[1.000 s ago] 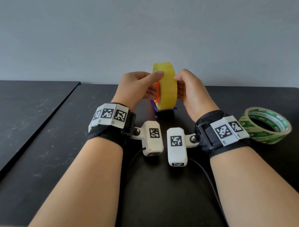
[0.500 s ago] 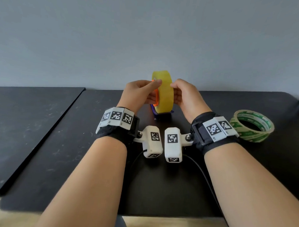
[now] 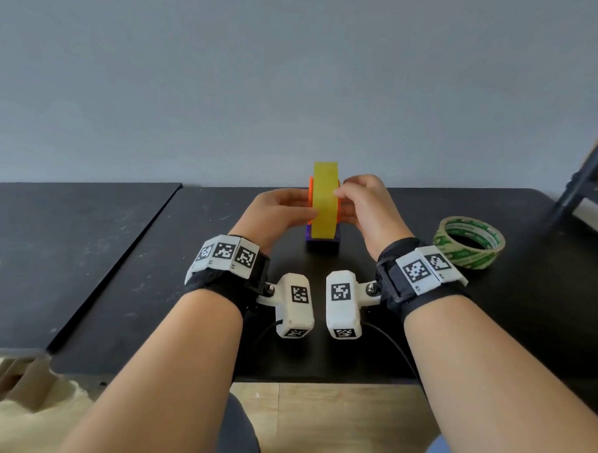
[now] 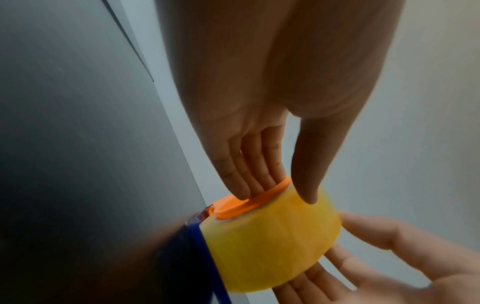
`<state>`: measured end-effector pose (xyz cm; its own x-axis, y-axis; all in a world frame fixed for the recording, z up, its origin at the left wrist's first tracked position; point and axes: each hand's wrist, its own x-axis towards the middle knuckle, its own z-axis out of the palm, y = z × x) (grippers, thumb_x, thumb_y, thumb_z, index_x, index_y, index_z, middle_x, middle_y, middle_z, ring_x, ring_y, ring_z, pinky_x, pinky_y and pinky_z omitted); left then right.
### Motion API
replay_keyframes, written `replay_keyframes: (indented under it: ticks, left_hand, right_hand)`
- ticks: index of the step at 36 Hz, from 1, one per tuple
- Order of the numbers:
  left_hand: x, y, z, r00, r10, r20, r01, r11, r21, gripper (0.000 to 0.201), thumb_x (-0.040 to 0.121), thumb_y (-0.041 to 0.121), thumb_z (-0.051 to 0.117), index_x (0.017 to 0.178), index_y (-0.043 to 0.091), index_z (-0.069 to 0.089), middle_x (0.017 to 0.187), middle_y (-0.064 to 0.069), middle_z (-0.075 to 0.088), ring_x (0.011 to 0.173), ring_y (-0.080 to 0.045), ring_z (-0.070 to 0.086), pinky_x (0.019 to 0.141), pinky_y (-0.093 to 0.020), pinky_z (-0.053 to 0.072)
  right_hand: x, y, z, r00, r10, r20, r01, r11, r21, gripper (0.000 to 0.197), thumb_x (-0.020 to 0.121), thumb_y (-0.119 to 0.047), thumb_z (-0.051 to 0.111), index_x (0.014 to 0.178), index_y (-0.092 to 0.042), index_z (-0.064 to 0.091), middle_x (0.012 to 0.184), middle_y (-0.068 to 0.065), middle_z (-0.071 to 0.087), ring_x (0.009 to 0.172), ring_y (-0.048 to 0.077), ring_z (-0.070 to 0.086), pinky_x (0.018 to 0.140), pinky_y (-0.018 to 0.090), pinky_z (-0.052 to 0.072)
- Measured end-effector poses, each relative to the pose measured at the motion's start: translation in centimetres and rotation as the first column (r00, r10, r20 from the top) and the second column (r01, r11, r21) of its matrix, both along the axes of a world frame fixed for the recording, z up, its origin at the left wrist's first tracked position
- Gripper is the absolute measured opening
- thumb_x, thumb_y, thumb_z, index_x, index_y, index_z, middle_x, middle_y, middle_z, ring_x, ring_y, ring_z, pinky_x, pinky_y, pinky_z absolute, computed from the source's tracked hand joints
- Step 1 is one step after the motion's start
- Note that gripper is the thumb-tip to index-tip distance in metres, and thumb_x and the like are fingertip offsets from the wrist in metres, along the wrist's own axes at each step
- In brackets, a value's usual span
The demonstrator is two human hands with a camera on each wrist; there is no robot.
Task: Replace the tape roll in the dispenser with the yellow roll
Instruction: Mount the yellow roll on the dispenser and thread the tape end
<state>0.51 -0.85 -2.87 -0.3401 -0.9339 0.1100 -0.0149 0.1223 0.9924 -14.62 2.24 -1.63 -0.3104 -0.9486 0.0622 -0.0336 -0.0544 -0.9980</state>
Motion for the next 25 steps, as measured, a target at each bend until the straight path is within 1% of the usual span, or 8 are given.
replay_keyframes:
  ticks: [3, 6, 8, 11, 14, 16, 21, 25]
  left_hand:
    - [0.0, 0.8, -0.1, 1.0, 0.004, 0.019, -0.004, 1.0, -0.013, 0.022, 0.084, -0.001, 0.067, 0.102, 0.012, 0.067, 0.097, -0.006, 0.073, 0.084, -0.013, 0.07, 0.076, -0.018, 0.055]
    - [-0.1, 1.6, -0.1, 1.0, 0.006, 0.014, -0.006, 1.0, -0.022, 0.023, 0.085, -0.001, 0.066, 0.107, 0.006, 0.066, 0.097, -0.008, 0.072, 0.083, -0.013, 0.069, 0.077, -0.019, 0.057]
    - [-0.1, 2.0, 0.0, 1.0, 0.016, 0.008, -0.016, 1.0, -0.022, 0.028, 0.086, -0.002, 0.065, 0.114, 0.0, 0.064, 0.102, -0.013, 0.071, 0.086, -0.018, 0.068, 0.084, -0.024, 0.057]
    - [0.1, 2.5, 0.0, 1.0, 0.027, 0.007, -0.027, 0.999, -0.021, 0.029, 0.085, 0.0, 0.067, 0.114, 0.001, 0.065, 0.106, -0.017, 0.071, 0.093, -0.023, 0.068, 0.093, -0.034, 0.053]
    - [0.2, 2.9, 0.0, 0.999, 0.039, 0.015, -0.039, 0.999, -0.03, 0.029, 0.085, 0.002, 0.068, 0.114, 0.002, 0.067, 0.108, -0.018, 0.072, 0.097, -0.025, 0.068, 0.097, -0.037, 0.052]
    - [0.3, 3.0, 0.0, 0.999, 0.045, 0.018, -0.044, 0.998, -0.036, 0.028, 0.084, 0.003, 0.069, 0.113, 0.003, 0.067, 0.109, -0.019, 0.072, 0.098, -0.026, 0.068, 0.098, -0.038, 0.052]
    - [0.3, 3.4, 0.2, 0.997, 0.048, 0.054, -0.044, 0.997, -0.071, 0.029, 0.085, 0.004, 0.069, 0.114, 0.005, 0.068, 0.105, -0.013, 0.073, 0.093, -0.019, 0.069, 0.096, -0.033, 0.053]
    - [0.5, 3.5, 0.2, 0.995, 0.054, 0.085, -0.045, 0.994, -0.102, 0.028, 0.085, 0.006, 0.069, 0.113, 0.009, 0.068, 0.102, -0.008, 0.073, 0.09, -0.015, 0.069, 0.093, -0.028, 0.053]
  right_hand:
    - [0.1, 1.4, 0.4, 0.998, -0.018, -0.056, 0.017, 1.0, -0.014, 0.036, 0.066, -0.028, 0.065, 0.099, -0.018, 0.059, 0.113, 0.017, 0.066, 0.101, 0.034, 0.069, 0.09, 0.054, 0.055]
    - [0.2, 2.4, 0.6, 0.989, -0.058, -0.133, 0.052, 0.997, -0.05, 0.028, 0.074, -0.022, 0.066, 0.101, -0.015, 0.061, 0.108, 0.015, 0.067, 0.097, 0.033, 0.069, 0.088, 0.051, 0.057]
    - [0.0, 2.7, 0.4, 0.972, -0.093, -0.216, 0.069, 0.991, -0.114, 0.023, 0.082, -0.017, 0.065, 0.104, -0.014, 0.061, 0.103, 0.01, 0.068, 0.091, 0.026, 0.069, 0.084, 0.041, 0.058]
    - [-0.1, 3.4, 0.1, 0.907, -0.176, -0.382, 0.081, 0.964, -0.254, 0.019, 0.084, -0.016, 0.067, 0.103, -0.019, 0.065, 0.103, 0.0, 0.066, 0.089, 0.01, 0.063, 0.079, 0.021, 0.051]
    - [-0.1, 3.9, 0.0, 0.839, -0.215, -0.499, 0.045, 0.942, -0.331, 0.019, 0.083, -0.012, 0.067, 0.1, -0.02, 0.072, 0.109, 0.001, 0.065, 0.098, 0.011, 0.063, 0.09, 0.026, 0.05]
    - [0.1, 4.1, 0.0, 0.8, -0.233, -0.554, 0.022, 0.933, -0.36, 0.018, 0.081, -0.011, 0.069, 0.096, -0.02, 0.075, 0.106, 0.001, 0.064, 0.096, 0.01, 0.061, 0.09, 0.025, 0.049]
    - [0.3, 4.3, -0.3, 0.741, -0.253, -0.622, -0.001, 0.926, -0.378, 0.018, 0.08, -0.01, 0.072, 0.094, -0.019, 0.078, 0.106, 0.005, 0.064, 0.091, 0.008, 0.055, 0.085, 0.02, 0.044]
    - [0.4, 4.2, -0.1, 0.71, -0.27, -0.651, -0.004, 0.922, -0.388, 0.016, 0.08, -0.01, 0.071, 0.093, -0.017, 0.077, 0.106, 0.005, 0.063, 0.092, 0.011, 0.056, 0.073, 0.012, 0.036]
